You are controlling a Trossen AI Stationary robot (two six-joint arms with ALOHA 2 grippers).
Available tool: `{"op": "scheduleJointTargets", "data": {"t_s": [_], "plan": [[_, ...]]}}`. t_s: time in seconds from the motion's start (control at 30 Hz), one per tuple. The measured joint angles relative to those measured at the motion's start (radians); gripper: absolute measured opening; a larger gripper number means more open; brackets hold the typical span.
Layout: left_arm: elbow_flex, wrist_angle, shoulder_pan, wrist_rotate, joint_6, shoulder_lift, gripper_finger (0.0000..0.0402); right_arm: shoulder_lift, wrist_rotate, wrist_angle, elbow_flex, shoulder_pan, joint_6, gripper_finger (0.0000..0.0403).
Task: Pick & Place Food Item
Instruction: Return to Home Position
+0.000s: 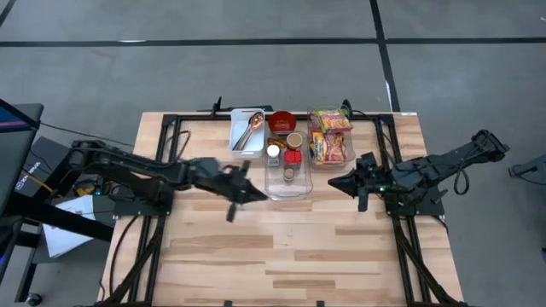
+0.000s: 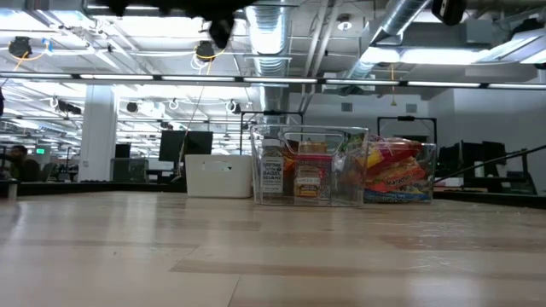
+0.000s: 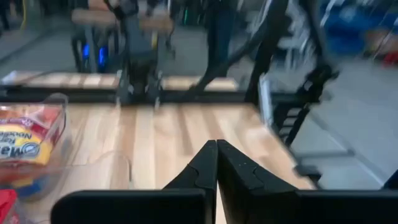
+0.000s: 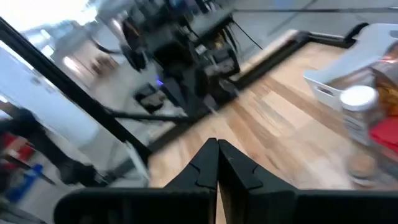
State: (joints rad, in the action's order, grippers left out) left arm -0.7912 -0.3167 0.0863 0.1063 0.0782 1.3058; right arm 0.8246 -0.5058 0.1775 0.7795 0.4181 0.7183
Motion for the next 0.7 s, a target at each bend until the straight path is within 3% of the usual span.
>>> {"op": "scheduleJointTargets", "data": {"t_s": [0.1,0.2,0.43,0.7], "plan": [[0.192,-0.201,0.004,-0.004,0.056,-0.111,0.0002,0.009,-0.025,-0.048,0.001,0.011,0.027,0.0],[0.343,-0.292,0.001,-0.005,0.082,-0.224,0.0001,0.016,-0.067,-0.086,0.001,0.035,0.027,0.0],[0.561,-0.286,0.002,-0.017,0.094,-0.491,0.0001,0.015,-0.216,-0.094,0.001,0.107,0.093,0.0],[0.691,-0.262,-0.005,-0.03,0.091,-0.691,0.0001,0.038,-0.386,-0.08,0.001,0.201,0.176,0.0]]}}
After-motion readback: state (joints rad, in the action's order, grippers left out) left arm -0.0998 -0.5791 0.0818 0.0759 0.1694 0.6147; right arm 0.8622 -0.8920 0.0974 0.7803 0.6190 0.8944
